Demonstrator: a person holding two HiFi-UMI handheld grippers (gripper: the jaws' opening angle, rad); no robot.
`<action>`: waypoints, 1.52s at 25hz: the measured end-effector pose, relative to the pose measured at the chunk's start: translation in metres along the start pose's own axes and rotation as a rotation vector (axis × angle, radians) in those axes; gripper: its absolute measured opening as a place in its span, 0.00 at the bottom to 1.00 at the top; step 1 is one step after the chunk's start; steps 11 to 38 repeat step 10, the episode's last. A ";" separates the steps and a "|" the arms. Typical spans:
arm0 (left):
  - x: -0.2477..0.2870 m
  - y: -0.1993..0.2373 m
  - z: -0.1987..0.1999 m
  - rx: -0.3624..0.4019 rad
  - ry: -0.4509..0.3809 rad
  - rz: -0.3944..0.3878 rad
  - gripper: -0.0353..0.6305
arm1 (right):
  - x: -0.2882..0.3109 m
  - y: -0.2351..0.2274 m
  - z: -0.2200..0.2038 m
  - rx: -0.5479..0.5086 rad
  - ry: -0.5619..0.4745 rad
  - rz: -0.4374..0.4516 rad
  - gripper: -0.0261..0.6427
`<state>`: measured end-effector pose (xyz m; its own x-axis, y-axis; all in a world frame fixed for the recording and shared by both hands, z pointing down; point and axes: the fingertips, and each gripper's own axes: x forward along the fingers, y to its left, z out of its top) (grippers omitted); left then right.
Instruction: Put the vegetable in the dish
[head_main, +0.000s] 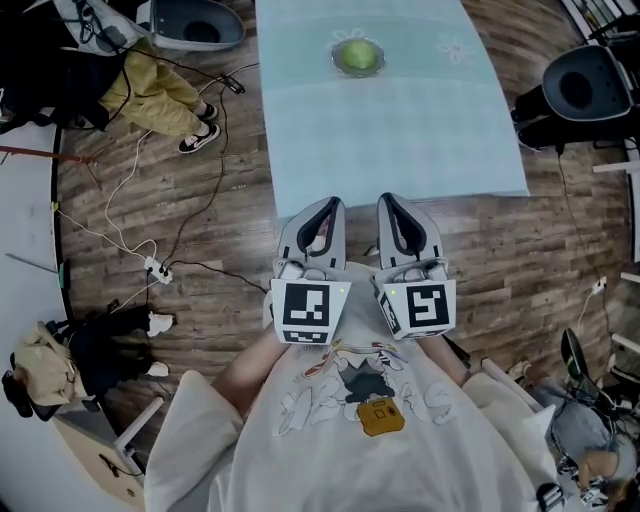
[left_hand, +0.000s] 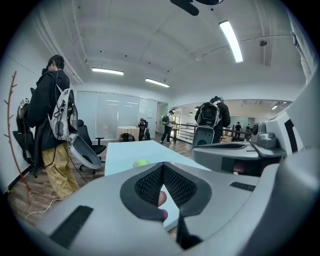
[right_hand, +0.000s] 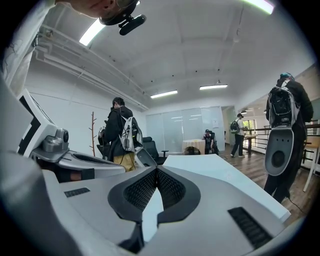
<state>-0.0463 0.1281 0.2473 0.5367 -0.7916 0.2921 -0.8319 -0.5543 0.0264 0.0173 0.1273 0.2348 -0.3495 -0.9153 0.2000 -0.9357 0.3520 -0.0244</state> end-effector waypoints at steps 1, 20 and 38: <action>0.000 -0.003 0.000 0.001 -0.001 -0.003 0.06 | -0.002 -0.001 0.000 -0.001 0.002 0.000 0.07; 0.005 -0.008 -0.003 0.000 0.001 -0.023 0.06 | -0.003 -0.007 -0.007 0.003 0.012 -0.015 0.07; 0.005 -0.008 -0.003 0.000 0.001 -0.023 0.06 | -0.003 -0.007 -0.007 0.003 0.012 -0.015 0.07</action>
